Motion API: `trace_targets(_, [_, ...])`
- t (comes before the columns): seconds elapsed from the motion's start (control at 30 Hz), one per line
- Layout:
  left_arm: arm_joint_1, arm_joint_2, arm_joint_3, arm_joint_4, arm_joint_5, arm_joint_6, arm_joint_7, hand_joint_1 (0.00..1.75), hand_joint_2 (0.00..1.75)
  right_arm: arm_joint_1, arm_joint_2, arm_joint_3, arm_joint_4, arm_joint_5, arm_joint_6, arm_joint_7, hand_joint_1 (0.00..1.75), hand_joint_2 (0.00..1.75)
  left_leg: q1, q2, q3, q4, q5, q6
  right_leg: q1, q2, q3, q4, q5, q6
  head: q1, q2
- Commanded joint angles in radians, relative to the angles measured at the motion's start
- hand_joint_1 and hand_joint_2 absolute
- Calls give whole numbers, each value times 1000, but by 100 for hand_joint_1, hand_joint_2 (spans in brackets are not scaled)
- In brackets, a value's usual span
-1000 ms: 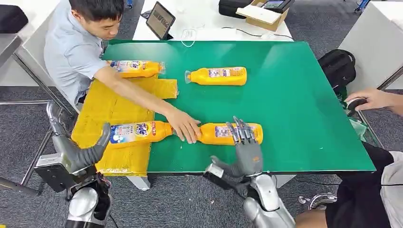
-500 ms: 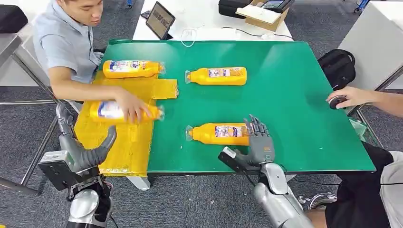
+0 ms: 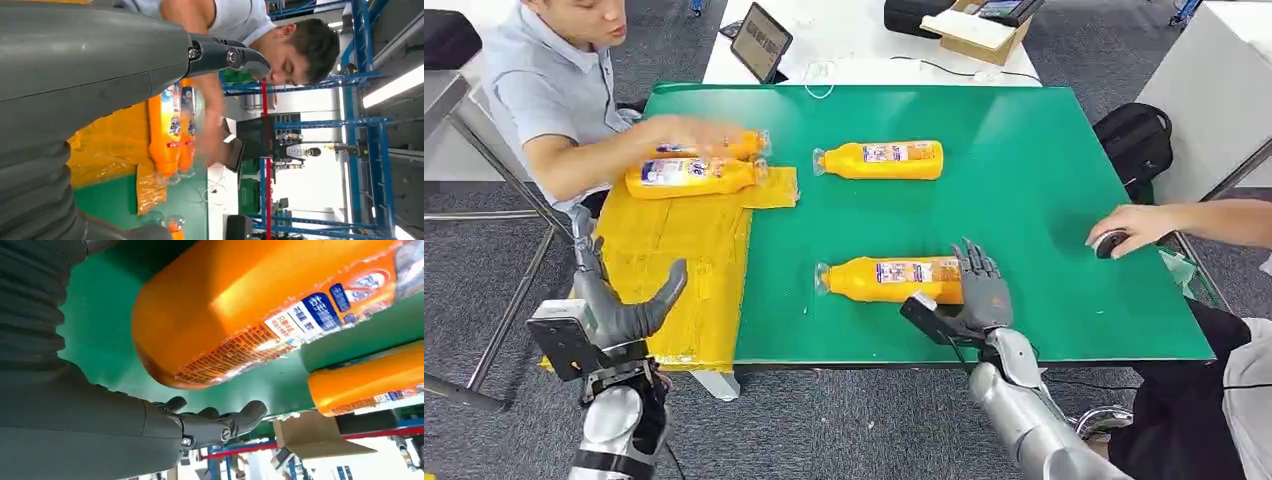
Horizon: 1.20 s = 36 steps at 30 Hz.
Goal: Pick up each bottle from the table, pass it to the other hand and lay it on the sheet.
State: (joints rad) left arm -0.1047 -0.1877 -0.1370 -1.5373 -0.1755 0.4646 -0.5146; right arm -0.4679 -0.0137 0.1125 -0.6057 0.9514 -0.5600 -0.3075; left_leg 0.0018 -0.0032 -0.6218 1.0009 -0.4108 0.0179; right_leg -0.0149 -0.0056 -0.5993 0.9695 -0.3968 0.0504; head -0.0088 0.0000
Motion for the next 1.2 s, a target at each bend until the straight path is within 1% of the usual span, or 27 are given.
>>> trace_targets(0.03, [-112,4,-29,175,29,-17,-9,0,175,-167,42,18,213,37,34,-20,0,175,0,2,3,0,-1,-1,0,2,2,1,0,-2,0,0])
trace_targets(0.3, [-162,-2,-37,252,73,-47,-5,0,175,-173,77,12,251,-15,103,-114,0,175,0,0,4,0,-1,-1,0,0,3,0,-1,-1,0,0])
trace_targets(0.33, [-164,-3,-37,255,77,-49,-4,0,175,-176,78,17,252,-12,106,-117,3,175,0,0,5,0,-2,-1,1,1,5,0,-2,-2,0,0])
trace_targets(0.37, [-168,-3,-39,259,84,-55,-3,0,175,-181,79,29,259,-3,121,-112,91,175,0,0,4,0,-1,-1,1,0,4,1,-1,-2,0,0])
trace_targets(0.4, [-168,-1,-40,259,85,-56,-3,0,175,-182,79,33,263,-1,129,-104,129,175,0,0,2,0,0,-1,0,0,2,0,-1,-1,0,0])
trace_targets(0.5, [-162,1,-41,257,93,-62,2,0,175,-177,75,42,265,6,138,-89,133,175,0,1,4,0,-1,-1,0,1,4,1,-1,-2,0,0])
trace_targets(0.53, [-161,2,-41,257,93,-62,2,0,175,-175,74,42,265,6,138,-90,134,175,0,0,3,0,-1,-1,0,0,3,0,-1,-1,0,0])
trace_targets(0.57, [-158,3,-41,257,95,-64,4,0,175,-174,72,42,265,4,142,-90,145,175,0,1,5,0,-2,-1,1,1,5,1,-1,-2,0,0])
trace_targets(0.6, [-156,4,-41,258,97,-65,6,0,175,-172,68,45,265,6,142,-88,154,175,0,1,4,0,-1,-1,0,1,4,0,-1,-2,0,0])
trace_targets(0.63, [-156,4,-41,258,97,-65,6,0,175,-172,68,45,265,6,142,-88,154,175,0,0,3,0,0,-1,0,0,3,0,-1,-1,0,0])
trace_targets(0.67, [-154,6,-41,257,98,-68,6,0,175,-170,65,51,262,11,139,-84,164,175,0,-1,4,0,-1,-1,0,-1,4,0,-1,-2,0,0])
trace_targets(0.73, [-151,7,-41,252,100,-70,8,0,175,-171,63,61,262,23,126,-64,164,175,0,0,3,0,0,-1,0,0,3,0,-1,-1,0,0])
trace_targets(0.77, [-143,7,-39,239,105,-73,11,0,175,-175,58,87,265,58,109,-17,168,175,0,0,5,0,-1,-1,1,0,4,0,-2,-2,0,0])
trace_targets(0.8, [-131,11,-40,220,110,-76,18,0,175,-189,59,112,276,100,110,71,168,175,0,0,3,0,-1,-1,0,0,3,0,-1,-1,0,0])
trace_targets(0.83, [-127,11,-39,213,110,-76,18,0,175,-191,61,114,273,103,115,79,168,175,0,0,5,0,-2,-1,1,0,5,0,-2,-2,0,0])
trace_targets(0.87, [-114,13,-38,196,111,-81,27,0,175,-200,62,141,274,145,104,148,166,175,0,1,4,0,-1,-1,0,1,4,0,-1,-2,0,0])
trace_targets(0.93, [-103,16,-38,182,111,-83,31,0,175,-206,67,143,270,149,112,158,166,175,0,1,2,0,0,-1,0,1,2,0,0,-1,0,0])
trace_targets(1.03, [-103,16,-38,182,111,-83,31,0,175,-206,67,143,270,149,112,158,166,175,0,1,5,0,-2,-1,0,1,4,0,-1,-2,0,0])
trace_targets(1.07, [-101,15,-37,176,108,-86,36,0,175,-205,63,164,270,182,103,185,168,175,1,0,4,0,-1,-1,1,0,4,0,-1,-1,0,0])
trace_targets(1.1, [-96,15,-36,170,106,-88,37,0,175,-206,62,171,271,196,104,211,166,175,0,0,3,0,0,-1,0,0,3,0,0,-1,0,0])
trace_targets(1.13, [-90,15,-34,161,105,-90,40,0,175,-207,61,183,271,220,101,239,161,175,0,0,5,0,-1,-1,0,0,4,1,-2,-2,0,0])
trace_targets(1.2, [-83,15,-32,155,104,-95,45,0,175,-207,61,193,271,238,99,262,159,175,1,1,5,0,-1,-1,1,1,5,0,-1,-2,0,0])
